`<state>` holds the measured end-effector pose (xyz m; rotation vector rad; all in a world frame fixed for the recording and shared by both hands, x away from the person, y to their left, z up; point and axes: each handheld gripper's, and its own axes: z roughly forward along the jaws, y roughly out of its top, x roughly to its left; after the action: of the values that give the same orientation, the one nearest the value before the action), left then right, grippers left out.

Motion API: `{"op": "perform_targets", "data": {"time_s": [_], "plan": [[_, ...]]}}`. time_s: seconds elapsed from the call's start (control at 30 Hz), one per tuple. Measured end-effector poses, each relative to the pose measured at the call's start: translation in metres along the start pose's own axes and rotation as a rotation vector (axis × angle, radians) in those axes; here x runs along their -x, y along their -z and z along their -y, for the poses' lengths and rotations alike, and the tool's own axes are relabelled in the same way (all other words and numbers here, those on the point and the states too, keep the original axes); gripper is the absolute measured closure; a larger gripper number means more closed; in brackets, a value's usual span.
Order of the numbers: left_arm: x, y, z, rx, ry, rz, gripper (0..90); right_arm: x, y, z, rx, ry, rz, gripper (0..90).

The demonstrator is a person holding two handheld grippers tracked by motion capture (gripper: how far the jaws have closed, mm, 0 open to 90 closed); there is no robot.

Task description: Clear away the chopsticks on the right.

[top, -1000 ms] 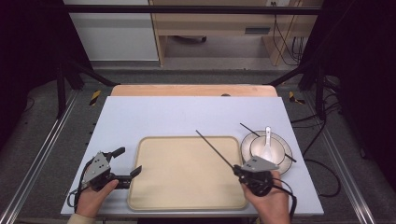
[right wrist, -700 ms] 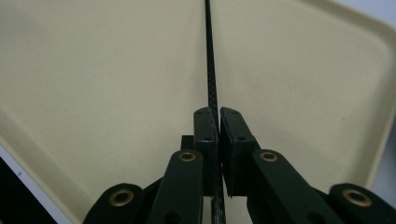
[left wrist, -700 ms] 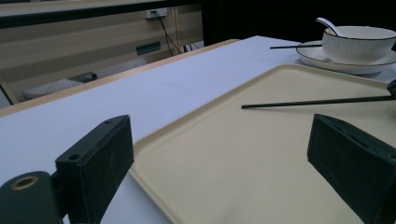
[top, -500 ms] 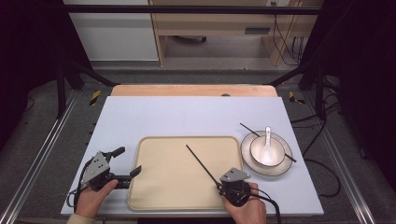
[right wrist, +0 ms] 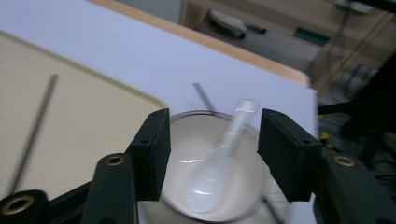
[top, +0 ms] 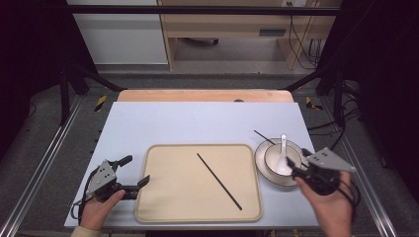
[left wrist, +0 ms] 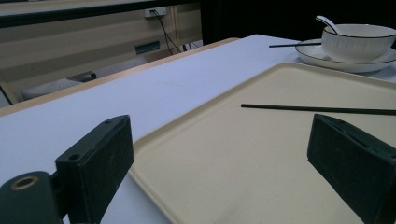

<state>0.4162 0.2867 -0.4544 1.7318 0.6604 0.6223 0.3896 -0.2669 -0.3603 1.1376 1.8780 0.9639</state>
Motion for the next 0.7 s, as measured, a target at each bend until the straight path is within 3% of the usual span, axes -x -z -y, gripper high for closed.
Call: {"op": "perform_targets", "data": {"time_s": [0.07, 0.1, 0.2, 0.23, 0.27, 0.33, 0.57, 0.7], "plan": [[0.000, 0.000, 0.000, -0.002, -0.001, -0.002, 6.7, 0.034, 0.004, 0.006, -0.013, -0.005, 0.050, 50.8], [0.000, 0.000, 0.000, -0.002, -0.001, -0.002, 6.7, 0.034, 0.004, 0.006, -0.013, -0.005, 0.050, 50.8], [0.001, -0.001, 0.001, -0.004, -0.004, -0.001, 6.7, 0.062, -0.002, 0.021, -0.061, -0.005, 0.066, 60.2], [0.001, -0.001, 0.001, -0.004, -0.004, -0.001, 6.7, 0.062, -0.002, 0.021, -0.061, -0.005, 0.066, 60.2], [0.001, -0.001, 0.001, -0.006, -0.004, -0.001, 6.7, 0.073, -0.011, 0.032, -0.093, -0.020, 0.045, 61.5], [0.001, -0.001, 0.001, -0.006, -0.004, -0.001, 6.7, 0.076, -0.016, 0.037, -0.118, -0.029, 0.034, 62.0], [0.000, -0.002, 0.002, -0.010, -0.003, -0.001, 6.7, 0.082, -0.049, 0.060, -0.217, -0.012, -0.079, 65.0], [0.001, -0.002, 0.002, -0.012, -0.006, 0.002, 6.7, 0.081, -0.062, 0.066, -0.255, 0.014, -0.104, 67.6]]}}
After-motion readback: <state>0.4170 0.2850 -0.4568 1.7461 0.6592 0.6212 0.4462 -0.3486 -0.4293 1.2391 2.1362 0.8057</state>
